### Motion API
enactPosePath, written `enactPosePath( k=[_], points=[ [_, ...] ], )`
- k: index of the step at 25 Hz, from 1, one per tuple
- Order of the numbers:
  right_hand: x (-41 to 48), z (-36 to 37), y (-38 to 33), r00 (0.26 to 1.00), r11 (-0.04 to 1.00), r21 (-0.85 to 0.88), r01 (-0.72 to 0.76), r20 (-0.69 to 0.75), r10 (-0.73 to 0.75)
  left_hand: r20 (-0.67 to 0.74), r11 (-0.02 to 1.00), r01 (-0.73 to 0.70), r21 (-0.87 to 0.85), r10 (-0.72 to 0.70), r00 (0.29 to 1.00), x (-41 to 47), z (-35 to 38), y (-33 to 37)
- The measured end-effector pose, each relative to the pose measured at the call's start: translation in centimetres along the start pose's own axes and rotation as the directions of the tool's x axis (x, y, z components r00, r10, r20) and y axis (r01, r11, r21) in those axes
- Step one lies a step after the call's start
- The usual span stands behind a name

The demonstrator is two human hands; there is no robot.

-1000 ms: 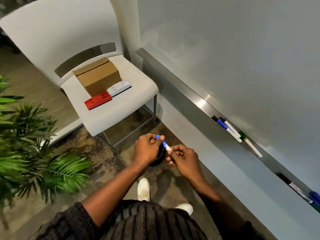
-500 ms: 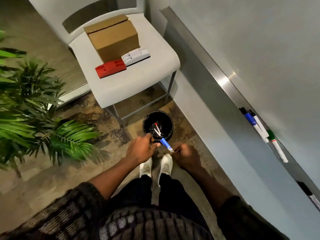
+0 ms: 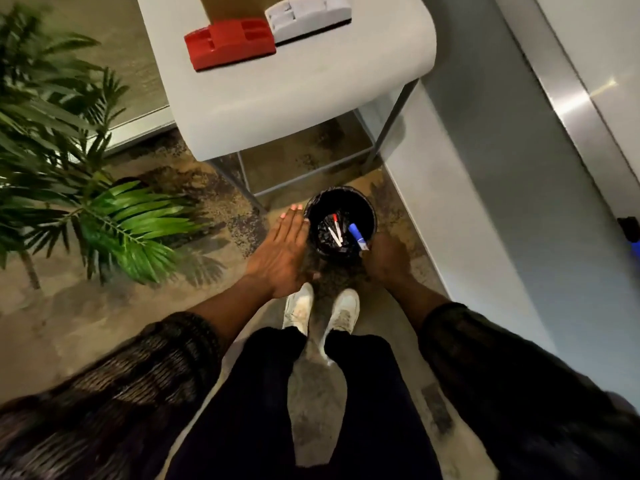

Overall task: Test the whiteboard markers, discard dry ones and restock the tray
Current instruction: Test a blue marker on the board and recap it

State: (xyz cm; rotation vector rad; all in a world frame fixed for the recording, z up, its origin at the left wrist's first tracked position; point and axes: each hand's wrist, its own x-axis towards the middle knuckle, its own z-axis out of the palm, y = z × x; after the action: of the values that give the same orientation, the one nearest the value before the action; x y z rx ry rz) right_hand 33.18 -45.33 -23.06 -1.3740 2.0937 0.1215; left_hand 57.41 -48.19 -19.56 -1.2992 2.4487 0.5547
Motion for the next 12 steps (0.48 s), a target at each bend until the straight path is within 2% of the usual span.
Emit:
enactPosePath(
  k=[6,9,12],
  points=[
    [7.4,5.0,-0.7,0.999,0.998,-0.059,0.030,-0.023,-0.031,-0.053,0.999,-0.008,-0.031,0.006,0.999,4.6,4.6,-2.4],
    [7.2,6.6,-0.4,0.996,0.990,-0.110,0.085,0.034,-0.081,-0.044,1.000,-0.021,0.013,0.022,0.999,5.0,5.4,-3.3],
    [4.5,6.7,0.3,0.991,0.992,-0.063,0.109,0.081,-0.103,-0.036,0.997,-0.048,0.061,0.051,0.998,4.4,4.6,-3.1]
  ],
)
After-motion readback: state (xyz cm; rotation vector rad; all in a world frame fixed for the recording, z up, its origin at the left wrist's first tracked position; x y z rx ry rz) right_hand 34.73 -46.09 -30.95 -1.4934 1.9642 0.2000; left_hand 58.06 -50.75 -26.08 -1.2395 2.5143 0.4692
